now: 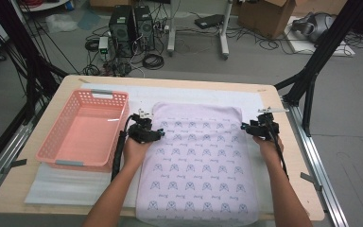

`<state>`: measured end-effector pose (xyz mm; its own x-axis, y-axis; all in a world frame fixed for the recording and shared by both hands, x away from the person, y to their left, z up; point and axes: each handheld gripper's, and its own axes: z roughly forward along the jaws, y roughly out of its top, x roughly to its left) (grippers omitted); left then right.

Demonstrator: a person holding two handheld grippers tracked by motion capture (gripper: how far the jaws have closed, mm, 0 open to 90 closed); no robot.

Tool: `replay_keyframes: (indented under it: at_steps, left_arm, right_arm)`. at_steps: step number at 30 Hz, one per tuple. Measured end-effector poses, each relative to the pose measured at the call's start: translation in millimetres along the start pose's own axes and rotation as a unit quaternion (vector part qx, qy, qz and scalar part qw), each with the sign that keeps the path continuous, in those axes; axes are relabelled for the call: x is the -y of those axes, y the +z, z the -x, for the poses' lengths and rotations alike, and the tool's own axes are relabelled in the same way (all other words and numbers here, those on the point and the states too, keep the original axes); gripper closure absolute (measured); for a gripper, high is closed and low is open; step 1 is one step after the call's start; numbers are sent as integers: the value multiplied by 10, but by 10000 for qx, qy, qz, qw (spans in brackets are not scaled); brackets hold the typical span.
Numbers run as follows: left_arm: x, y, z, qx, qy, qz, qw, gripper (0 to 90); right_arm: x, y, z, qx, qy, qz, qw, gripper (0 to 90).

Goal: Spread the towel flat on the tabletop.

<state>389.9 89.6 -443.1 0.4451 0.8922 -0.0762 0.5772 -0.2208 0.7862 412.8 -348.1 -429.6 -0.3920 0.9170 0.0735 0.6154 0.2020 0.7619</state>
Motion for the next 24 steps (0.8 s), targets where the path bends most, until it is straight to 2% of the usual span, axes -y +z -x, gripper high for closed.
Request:
replay_keyframes:
  at_steps: [3, 4, 6, 7, 9, 10, 12, 14, 16, 17, 18, 19, 22, 23, 24]
  left_arm:
    - [58, -1, -11, -121, 19, -124, 9998, 533]
    - [73, -8, -22, -157, 10, -48, 9999, 558]
    - [78, -19, -53, -198, 46, -6, 9998, 726]
    - [74, -23, -66, -341, 61, -14, 9994, 864]
    - [78, -11, -101, -357, -174, 40, 9992, 863]
    - [79, -11, -99, -376, -217, 41, 9990, 862]
    - [92, -25, -84, -402, -184, 104, 9990, 830]
    - [122, -61, -101, -208, -372, 162, 9990, 644]
    - [164, -124, -95, -75, -399, 254, 9989, 511]
    - [187, -163, -87, 15, -393, 343, 9986, 467]
    - [191, -199, -75, 113, -331, 321, 9989, 448]
    - [199, -237, -62, 239, -258, 384, 9986, 431]
    - [228, -365, -30, 521, -87, 620, 9967, 424]
    - [236, -394, -23, 602, -66, 653, 9960, 416]
    - [249, -419, -18, 667, -75, 708, 9952, 402]
  right_arm:
    - [58, -118, -45, -63, -150, -1, 9999, 525]
    - [88, -158, -59, -78, -163, -16, 9998, 528]
    - [167, -228, -88, -128, -162, -51, 9998, 540]
    - [210, -257, -107, -169, -168, -63, 9997, 543]
    - [289, -320, -164, -219, -216, -112, 9995, 543]
    - [328, -357, -191, -235, -259, -93, 9993, 543]
    - [407, -445, -258, -257, -224, -80, 9994, 545]
    - [499, -544, -312, -267, -226, -36, 9994, 551]
    - [604, -623, -358, -342, -224, -14, 9992, 574]
    - [657, -649, -375, -380, -251, -13, 9990, 646]
    - [700, -664, -391, -421, -333, -71, 9985, 710]
    - [726, -667, -401, -367, -390, -160, 9984, 706]
    - [759, -633, -397, -411, -293, -363, 9981, 720]
    - [767, -632, -408, -384, -287, -330, 9983, 763]
    - [768, -631, -407, -436, -282, -330, 9981, 850]
